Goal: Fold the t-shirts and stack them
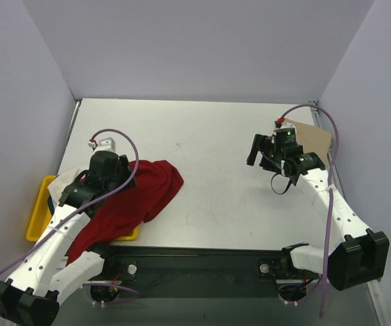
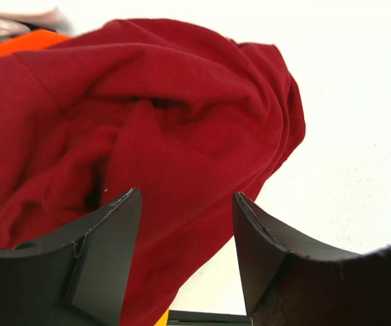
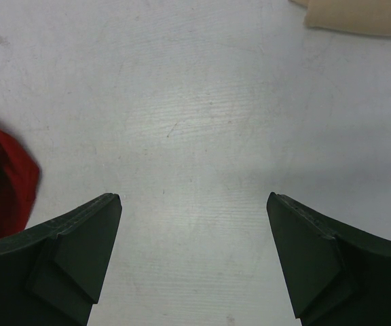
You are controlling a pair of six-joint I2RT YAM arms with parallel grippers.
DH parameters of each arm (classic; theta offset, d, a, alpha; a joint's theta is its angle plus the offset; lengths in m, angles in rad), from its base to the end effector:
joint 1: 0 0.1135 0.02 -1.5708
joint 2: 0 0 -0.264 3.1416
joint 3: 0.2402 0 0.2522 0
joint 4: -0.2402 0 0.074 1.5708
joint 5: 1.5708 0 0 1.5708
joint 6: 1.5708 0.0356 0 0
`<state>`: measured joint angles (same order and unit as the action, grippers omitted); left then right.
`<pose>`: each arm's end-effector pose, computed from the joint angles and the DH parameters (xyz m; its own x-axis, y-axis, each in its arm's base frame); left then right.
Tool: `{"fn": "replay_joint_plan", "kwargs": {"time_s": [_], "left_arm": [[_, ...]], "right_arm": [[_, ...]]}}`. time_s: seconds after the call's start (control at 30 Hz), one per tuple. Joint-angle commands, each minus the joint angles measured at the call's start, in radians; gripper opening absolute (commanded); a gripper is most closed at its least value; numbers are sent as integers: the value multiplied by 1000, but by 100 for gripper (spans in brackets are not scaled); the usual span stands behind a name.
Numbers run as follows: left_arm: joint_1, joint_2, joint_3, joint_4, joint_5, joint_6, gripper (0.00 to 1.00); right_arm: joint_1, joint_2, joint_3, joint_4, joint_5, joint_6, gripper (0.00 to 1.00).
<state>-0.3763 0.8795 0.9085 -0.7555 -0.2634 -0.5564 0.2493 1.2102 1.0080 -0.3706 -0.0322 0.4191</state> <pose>0.1669 -0.0560 0.3120 -0.6164 -0.3047 -0.7261 -0.1787 0.9522 -0.2479 0.2623 0.0680 0.3107 -0.5908 0.2693 -0.7606 -0.0355 0.9331 0.3579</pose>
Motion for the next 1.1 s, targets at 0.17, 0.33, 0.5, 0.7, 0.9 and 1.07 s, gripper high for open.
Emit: {"fn": "replay_joint_plan", "kwargs": {"time_s": [0.17,0.33,0.5,0.7,0.9,1.07], "left_arm": [[20,33,4,-23,-92,-73,66],[42,25,-29,-31,-97,-47,68],[42,41,-63,-12,-71,-59,67],[47,55,-30,-39,-83,-59,14],[47,47,208,-47,-99,22,0],[47,50,430,36,-28,90,0]], "right_arm": [[-5,3,6,-7,5,-2,94],[-5,12,7,-5,3,-2,94],[-5,26,21,-5,-2,-3,94],[-5,22,20,-7,6,-3,94],[-7,32,24,-5,5,-2,94],[-7,41,40,-5,3,-5,94]]}}
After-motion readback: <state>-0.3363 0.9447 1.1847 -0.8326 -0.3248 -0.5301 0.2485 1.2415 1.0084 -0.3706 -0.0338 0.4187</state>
